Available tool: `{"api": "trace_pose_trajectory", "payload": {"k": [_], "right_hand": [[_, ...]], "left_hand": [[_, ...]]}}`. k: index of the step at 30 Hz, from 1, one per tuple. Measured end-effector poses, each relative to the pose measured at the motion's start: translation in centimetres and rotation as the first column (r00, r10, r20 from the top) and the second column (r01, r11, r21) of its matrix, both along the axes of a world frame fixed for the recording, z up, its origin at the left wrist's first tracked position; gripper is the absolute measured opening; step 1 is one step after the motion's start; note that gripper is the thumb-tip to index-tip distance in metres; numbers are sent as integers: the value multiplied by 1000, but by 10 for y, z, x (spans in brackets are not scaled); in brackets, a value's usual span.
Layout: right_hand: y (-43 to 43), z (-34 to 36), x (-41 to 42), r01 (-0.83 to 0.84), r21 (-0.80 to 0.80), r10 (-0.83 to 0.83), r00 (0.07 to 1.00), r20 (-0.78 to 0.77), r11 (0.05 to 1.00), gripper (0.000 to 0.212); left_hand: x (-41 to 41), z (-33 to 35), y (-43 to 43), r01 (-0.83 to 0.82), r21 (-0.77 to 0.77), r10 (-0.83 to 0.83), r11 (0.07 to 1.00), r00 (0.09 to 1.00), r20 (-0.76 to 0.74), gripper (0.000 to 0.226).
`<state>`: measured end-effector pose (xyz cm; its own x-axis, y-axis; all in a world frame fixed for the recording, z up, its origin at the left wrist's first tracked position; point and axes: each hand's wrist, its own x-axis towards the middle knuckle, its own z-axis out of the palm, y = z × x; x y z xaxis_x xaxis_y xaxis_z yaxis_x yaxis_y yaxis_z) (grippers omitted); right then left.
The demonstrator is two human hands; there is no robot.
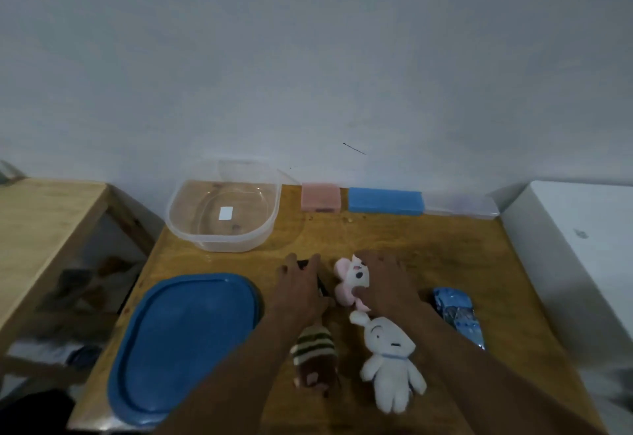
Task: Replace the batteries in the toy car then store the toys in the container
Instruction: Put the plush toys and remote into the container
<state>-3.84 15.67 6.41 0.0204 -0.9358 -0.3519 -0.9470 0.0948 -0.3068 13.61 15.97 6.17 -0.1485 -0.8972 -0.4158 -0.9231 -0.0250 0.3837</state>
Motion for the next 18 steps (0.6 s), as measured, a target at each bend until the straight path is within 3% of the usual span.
{"api": "trace_pose_trajectory", "payload": {"k": [4,12,18], "right_hand": [[-8,-17,-5,-63,125,56,997,54,990,81],[-21,-35,-15,-146,63,140,986,85,987,75],[-23,-38,-17,-157,47,153,984,91,986,73]], "left_hand": [[-7,-12,-1,-7,11,6,1000,998,55,83],[-7,-21,-15,130,0,-128,992,977,172,84],[-9,-17,-16,147,-10,-143,989,975,172,85]]}}
